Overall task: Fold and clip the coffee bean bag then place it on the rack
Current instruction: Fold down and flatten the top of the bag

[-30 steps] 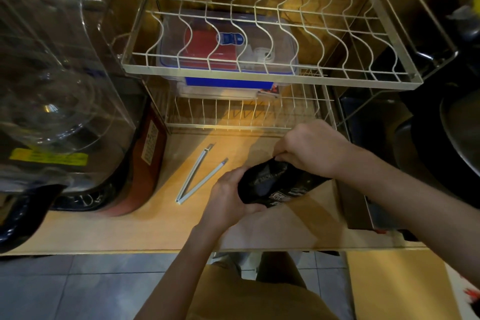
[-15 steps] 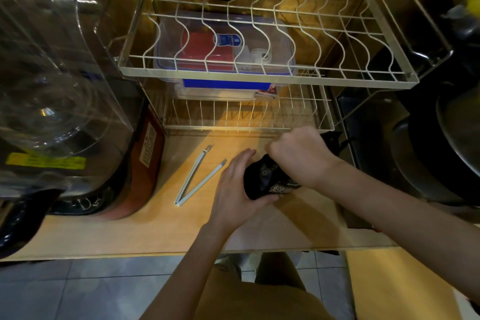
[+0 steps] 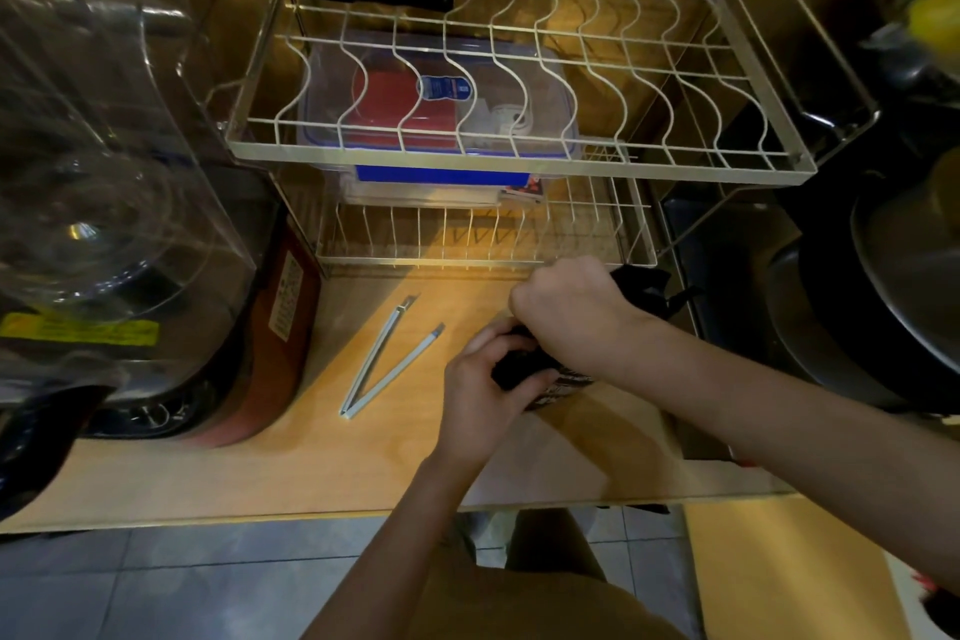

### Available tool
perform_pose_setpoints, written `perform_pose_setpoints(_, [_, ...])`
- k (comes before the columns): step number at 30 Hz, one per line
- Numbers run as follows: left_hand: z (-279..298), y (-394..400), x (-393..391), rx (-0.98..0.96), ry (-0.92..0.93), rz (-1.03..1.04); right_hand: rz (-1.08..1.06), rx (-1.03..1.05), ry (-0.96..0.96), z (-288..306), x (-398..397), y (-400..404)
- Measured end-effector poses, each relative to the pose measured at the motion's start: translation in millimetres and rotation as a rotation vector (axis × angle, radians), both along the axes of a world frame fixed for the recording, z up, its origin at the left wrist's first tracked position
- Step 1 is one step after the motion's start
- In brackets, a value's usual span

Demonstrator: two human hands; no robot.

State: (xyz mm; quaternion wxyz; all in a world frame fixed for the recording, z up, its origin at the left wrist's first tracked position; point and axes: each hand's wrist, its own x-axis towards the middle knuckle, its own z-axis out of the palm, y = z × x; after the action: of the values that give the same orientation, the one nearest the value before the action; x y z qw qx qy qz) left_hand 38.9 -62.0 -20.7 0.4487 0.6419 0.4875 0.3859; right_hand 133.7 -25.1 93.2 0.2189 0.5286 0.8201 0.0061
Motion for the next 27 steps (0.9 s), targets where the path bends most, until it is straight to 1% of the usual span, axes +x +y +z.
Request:
perform_pose_setpoints(2, [-1.4,1.0,-1.1,-0.008,0.024,0.002,0.025,0.02,-0.005,-2.8,1.2,-3.0])
perform_pose_setpoints(6, [-1.0,2.9,-2.6,-0.005,0.044,0.0,0.112,-0.01,-0.013,-4.6,6.7,-6.9])
perform_pose_setpoints(8, [0.8,3.1,-2.3,-0.01,0.045,-0.02,0.07,-0.01,0.026,7.8,15.2,-2.7])
perform_pose_setpoints(10, [1.8,3.2,-2.1,-0.002,0.039,-0.031,0.006,-0.062,0.119,20.1,30.1,5.9])
perform_pose_setpoints(13, [1.6,4.6,-3.8,0.017,0.042,-0.03,-0.093,-0.283,0.314,33.3,51.0,17.6])
perform_pose_setpoints(15, [0.9,5.0,-5.3,0.019,0.038,-0.018,-0.133,-0.363,0.424,36.0,59.8,19.4])
perform_pose_setpoints(18, [-0.9,4.8,-5.5,0.033,0.049,0.021,-0.117,-0.258,0.51,31.4,63.5,14.0])
perform_pose_setpoints(23, [-3.4,2.1,0.1,0.109,0.115,0.105,-0.047,0.044,0.55,17.4,61.9,2.2])
perform_pose_setpoints(25, [-2.5,1.8,0.4,0.074,0.059,0.145,0.016,0.137,0.583,14.4,60.1,-2.1])
perform_pose_setpoints(27, [-0.3,6.1,0.3,-0.011,-0.045,0.184,0.031,0.178,0.62,13.2,57.2,-4.9])
